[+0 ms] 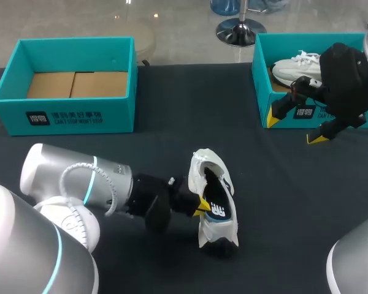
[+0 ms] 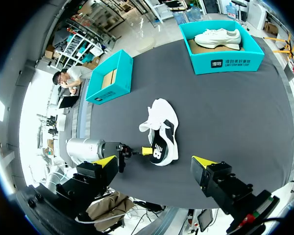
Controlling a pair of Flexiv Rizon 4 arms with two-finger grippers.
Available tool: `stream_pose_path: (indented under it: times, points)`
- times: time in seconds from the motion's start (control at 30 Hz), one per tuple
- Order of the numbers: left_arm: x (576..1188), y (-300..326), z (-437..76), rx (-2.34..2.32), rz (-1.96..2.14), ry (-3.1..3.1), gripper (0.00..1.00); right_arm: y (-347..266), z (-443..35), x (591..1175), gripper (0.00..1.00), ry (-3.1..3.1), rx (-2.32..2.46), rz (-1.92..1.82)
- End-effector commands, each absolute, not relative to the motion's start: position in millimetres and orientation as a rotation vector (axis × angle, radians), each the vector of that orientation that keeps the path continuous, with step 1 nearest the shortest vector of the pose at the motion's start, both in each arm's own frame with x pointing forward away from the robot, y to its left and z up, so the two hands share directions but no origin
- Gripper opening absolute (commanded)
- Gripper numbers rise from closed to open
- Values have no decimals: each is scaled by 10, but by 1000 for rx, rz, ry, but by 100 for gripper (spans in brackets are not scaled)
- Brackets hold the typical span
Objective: Take the shoe out of the shoebox, open the shoe tongue, remove and reinsert the insole, then place the shoe into the shoebox
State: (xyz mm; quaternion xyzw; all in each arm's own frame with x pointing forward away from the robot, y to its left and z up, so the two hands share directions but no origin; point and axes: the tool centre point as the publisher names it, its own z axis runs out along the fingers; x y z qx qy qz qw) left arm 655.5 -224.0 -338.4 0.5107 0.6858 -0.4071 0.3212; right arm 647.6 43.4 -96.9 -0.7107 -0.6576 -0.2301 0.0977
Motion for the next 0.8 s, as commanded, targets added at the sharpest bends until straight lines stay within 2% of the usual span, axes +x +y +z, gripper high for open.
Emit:
stream_pose_path:
  times: [0.03, 0.8]
  points:
    - [6556, -2237, -3382, 1346, -1068, 1802, 0, 455, -967, 6514, 100, -1947, -2102, -671]
    - [6849, -2316, -3549, 1373, -961, 1812, 0, 455, -967, 6514, 100, -1947, -2102, -671]
